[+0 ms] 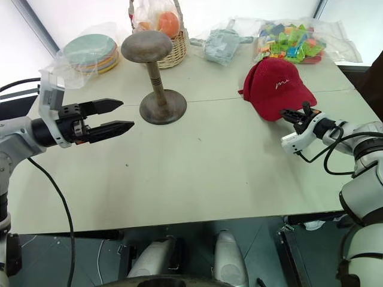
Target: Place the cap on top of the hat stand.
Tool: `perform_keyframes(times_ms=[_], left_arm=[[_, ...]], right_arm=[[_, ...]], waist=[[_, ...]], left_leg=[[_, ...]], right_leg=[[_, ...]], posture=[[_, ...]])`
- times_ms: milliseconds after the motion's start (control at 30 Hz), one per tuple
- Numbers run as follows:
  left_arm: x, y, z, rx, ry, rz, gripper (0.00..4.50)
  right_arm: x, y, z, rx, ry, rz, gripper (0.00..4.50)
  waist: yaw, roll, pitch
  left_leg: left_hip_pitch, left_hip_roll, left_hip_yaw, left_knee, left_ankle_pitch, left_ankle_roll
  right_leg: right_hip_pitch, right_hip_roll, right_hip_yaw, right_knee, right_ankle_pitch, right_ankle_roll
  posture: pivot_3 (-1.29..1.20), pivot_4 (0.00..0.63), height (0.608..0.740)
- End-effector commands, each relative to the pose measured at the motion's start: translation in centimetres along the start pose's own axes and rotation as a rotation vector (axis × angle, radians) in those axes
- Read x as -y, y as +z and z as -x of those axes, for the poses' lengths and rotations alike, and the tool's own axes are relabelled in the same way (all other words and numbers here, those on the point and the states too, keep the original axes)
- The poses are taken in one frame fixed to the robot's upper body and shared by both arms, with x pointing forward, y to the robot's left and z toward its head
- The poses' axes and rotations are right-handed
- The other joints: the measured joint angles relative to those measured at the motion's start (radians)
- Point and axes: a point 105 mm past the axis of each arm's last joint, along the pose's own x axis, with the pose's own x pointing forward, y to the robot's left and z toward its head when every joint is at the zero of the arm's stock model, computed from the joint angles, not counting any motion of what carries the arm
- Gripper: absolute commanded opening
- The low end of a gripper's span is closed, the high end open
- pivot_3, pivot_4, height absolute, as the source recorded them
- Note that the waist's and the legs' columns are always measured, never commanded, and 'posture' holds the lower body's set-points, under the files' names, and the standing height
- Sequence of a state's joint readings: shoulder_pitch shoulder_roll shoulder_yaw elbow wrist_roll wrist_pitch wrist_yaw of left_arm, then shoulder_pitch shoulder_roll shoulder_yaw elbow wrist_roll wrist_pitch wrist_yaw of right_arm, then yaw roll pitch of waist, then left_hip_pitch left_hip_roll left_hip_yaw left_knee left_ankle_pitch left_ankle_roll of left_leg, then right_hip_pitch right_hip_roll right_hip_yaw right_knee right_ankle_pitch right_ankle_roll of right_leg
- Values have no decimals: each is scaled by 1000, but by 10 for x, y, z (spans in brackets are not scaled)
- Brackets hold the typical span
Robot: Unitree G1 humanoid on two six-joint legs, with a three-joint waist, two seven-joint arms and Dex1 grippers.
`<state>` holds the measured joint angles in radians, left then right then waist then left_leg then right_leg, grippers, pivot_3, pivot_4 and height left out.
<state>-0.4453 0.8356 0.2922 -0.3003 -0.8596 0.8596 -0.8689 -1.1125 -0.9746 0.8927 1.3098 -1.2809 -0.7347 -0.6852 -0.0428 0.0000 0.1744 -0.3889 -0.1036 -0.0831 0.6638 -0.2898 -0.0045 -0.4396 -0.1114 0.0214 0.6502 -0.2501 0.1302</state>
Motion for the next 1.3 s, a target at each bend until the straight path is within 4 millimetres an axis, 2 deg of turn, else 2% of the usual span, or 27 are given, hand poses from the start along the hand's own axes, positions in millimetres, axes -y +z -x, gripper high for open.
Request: perform_keyframes(times_ms=[33, 100, 233, 267, 333, 400, 433, 500, 600, 667, 867, 967, 1033, 1133, 1300], left_arm=[[-7, 19, 10, 40, 47, -74, 4500], [-12, 23, 14, 42, 69, -89, 4500], [-28, 34, 29, 42, 141, -122, 4500], [-30, 35, 31, 41, 149, -126, 4500], [-40, 46, 42, 41, 193, -152, 4500], [-45, 55, 49, 43, 213, -168, 4500], [-48, 58, 52, 43, 216, -173, 4500], [-52, 65, 54, 46, 214, -179, 4500], [-54, 73, 54, 61, 189, -185, 4500], [-56, 76, 55, 69, 180, -187, 4500], [-65, 86, 69, 98, 246, -215, 4500], [-63, 85, 73, 112, 270, -207, 4500], [-61, 84, 76, 134, 287, -195, 4500], [-59, 79, 79, 153, 311, -173, 4500], [-59, 74, 80, 171, 335, -153, 4500]], right_arm=[[13, -12, -2, -84, -66, -81, 27], [28, -21, -4, -136, -142, -141, 27], [98, -59, -3, -288, -423, -267, 27], [106, -63, -1, -306, -452, -284, 27], [173, -77, 6, -381, -696, -449, 27], [225, -69, 19, -352, -839, -553, 27], [246, -58, 20, -317, -872, -575, 27], [280, -31, 20, -236, -917, -631, 27], [313, 10, 15, -106, -934, -663, 27], [326, 30, 13, -39, -943, -671, 27], [344, 68, 3, 86, -938, -677, 27], [341, 85, -4, 121, -911, -611, 27], [332, 104, -14, 144, -871, -520, 27], [323, 131, -26, 210, -830, -506, 27], [324, 152, -32, 277, -817, -458, 27]], waist=[[-2, 0, 0], [-2, 0, 0], [-5, 0, 0], [-6, 0, 0], [-5, 0, 1], [-9, 0, 1], [-9, 0, 1], [-6, 0, 0], [-2, -1, 0], [4, -1, 0], [4, -4, -1], [-6, -4, -1], [-12, -4, -1], [-20, -4, -1], [-24, -4, -1]], left_leg=[[0, 0, 0, 0, 0, 0], [0, 0, 0, 0, 0, 0], [0, 1, 0, -1, 0, 0], [-1, 1, 1, -1, 0, 0], [-1, 1, 1, -1, 0, 0], [-2, 4, 1, 0, 0, 0], [-2, 5, 0, 0, 0, 0], [-3, 7, 0, -1, -1, 0], [-3, 7, -1, 0, -1, -1], [-3, 7, -1, 2, -1, 0], [-4, 6, -2, 3, -2, 0], [-4, 7, -2, 2, -2, 0], [-4, 7, -1, 1, -2, 0], [-4, 7, -1, 1, -2, 0], [-4, 7, -2, 1, -2, 0]], right_leg=[[0, 0, 0, 0, 0, 0], [0, 0, 0, 0, 0, 0], [-1, 0, 0, 0, 0, 0], [-2, 0, 0, 0, 0, 0], [-2, 1, 0, 0, 0, 0], [-3, 3, 1, -1, 0, 0], [-3, 4, 1, 0, 0, 0], [-4, 7, 1, -1, 0, -1], [-3, 8, 0, -1, 1, -1], [-3, 7, 0, -1, 1, -2], [-3, 7, 0, -1, 2, -2], [-4, 7, 0, 0, 2, -2], [-5, 7, 1, 0, 2, -2], [-5, 8, 1, 0, 2, -2], [-5, 8, 1, 0, 2, -2]], posture=[[0, 150, 740], [0, 150, 740], [0, 150, 740], [0, 150, 740], [0, 150, 740], [0, 150, 740], [0, 150, 740], [0, 150, 740], [0, 150, 740], [0, 150, 740], [0, 150, 740], [0, 150, 740], [0, 150, 740], [0, 150, 740], [0, 150, 740]])
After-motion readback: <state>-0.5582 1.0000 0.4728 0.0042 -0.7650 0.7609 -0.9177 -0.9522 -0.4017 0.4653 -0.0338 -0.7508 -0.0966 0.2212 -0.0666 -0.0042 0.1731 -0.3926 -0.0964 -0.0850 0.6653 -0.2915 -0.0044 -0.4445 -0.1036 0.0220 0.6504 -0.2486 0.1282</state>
